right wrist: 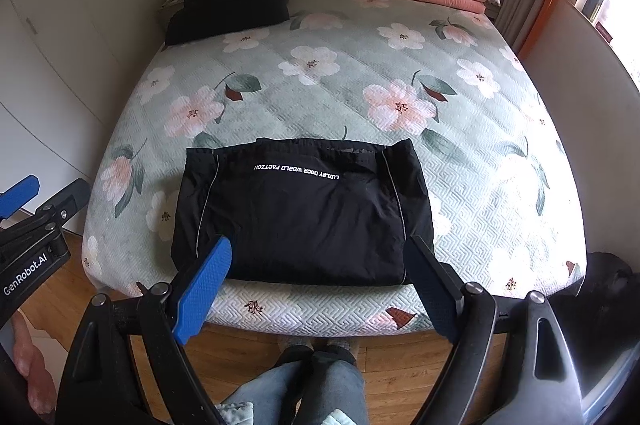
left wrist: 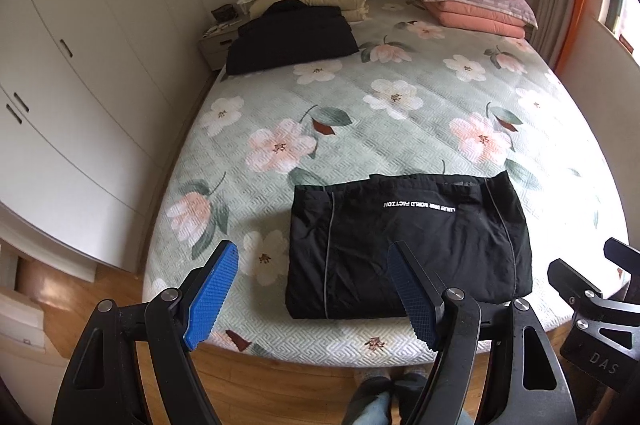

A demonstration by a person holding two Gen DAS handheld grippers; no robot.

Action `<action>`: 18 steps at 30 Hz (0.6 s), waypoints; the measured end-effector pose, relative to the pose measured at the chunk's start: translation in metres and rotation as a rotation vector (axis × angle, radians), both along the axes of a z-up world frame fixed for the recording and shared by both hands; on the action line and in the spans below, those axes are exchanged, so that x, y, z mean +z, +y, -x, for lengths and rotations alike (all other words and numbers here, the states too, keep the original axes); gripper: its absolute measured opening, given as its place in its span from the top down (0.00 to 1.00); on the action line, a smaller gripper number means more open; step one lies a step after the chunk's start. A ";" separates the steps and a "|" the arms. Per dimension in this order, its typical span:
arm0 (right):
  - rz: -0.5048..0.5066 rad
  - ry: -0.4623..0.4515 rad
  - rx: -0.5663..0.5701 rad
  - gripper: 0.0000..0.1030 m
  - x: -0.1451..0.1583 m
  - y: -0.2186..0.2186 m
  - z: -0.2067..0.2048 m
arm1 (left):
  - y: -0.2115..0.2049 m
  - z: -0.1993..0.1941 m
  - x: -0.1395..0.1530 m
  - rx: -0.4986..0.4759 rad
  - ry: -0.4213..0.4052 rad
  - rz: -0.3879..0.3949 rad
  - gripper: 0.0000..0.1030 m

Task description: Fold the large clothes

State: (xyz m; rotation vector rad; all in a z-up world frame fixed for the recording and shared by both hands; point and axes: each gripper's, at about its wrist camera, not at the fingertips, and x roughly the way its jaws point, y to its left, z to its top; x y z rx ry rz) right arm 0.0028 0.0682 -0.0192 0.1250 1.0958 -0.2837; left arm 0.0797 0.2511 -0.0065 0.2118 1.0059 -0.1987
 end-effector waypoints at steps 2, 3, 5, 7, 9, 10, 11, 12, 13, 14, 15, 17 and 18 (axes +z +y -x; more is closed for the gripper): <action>0.003 0.001 -0.002 0.14 -0.001 0.000 0.001 | 0.000 0.001 -0.002 -0.003 0.004 0.000 0.24; 0.004 0.002 -0.003 0.14 -0.001 0.000 0.001 | 0.000 0.001 -0.003 -0.004 0.008 0.003 0.24; 0.003 0.005 -0.004 0.14 -0.002 -0.001 0.001 | 0.000 0.002 -0.003 -0.004 0.013 0.009 0.24; -0.009 0.007 -0.005 0.14 -0.002 -0.002 0.001 | -0.002 0.003 -0.002 -0.011 0.002 0.010 0.24; -0.014 0.009 -0.008 0.14 -0.003 -0.003 0.001 | -0.004 0.004 -0.002 -0.018 -0.008 -0.003 0.24; -0.012 0.010 -0.010 0.14 -0.004 -0.003 0.001 | -0.004 0.004 -0.002 -0.022 -0.008 0.000 0.24; -0.012 0.011 -0.011 0.14 -0.004 -0.003 0.000 | -0.005 0.004 -0.001 -0.025 -0.007 0.004 0.24; -0.013 0.010 -0.012 0.14 -0.004 -0.004 0.000 | -0.006 0.004 -0.001 -0.028 -0.004 0.007 0.24; -0.014 0.009 -0.014 0.14 -0.004 -0.005 0.000 | -0.007 0.004 -0.001 -0.029 -0.005 0.006 0.24; -0.013 0.010 -0.013 0.14 -0.005 -0.005 0.001 | -0.008 0.004 -0.001 -0.031 -0.005 0.003 0.24; -0.013 0.010 -0.015 0.14 -0.005 -0.004 0.000 | -0.009 0.004 -0.002 -0.035 -0.007 -0.002 0.24; -0.018 0.011 -0.016 0.14 -0.006 -0.005 0.000 | -0.010 0.004 -0.002 -0.041 -0.016 -0.009 0.24; -0.020 0.011 -0.017 0.14 -0.006 -0.005 0.000 | -0.010 0.005 -0.002 -0.048 -0.029 -0.009 0.24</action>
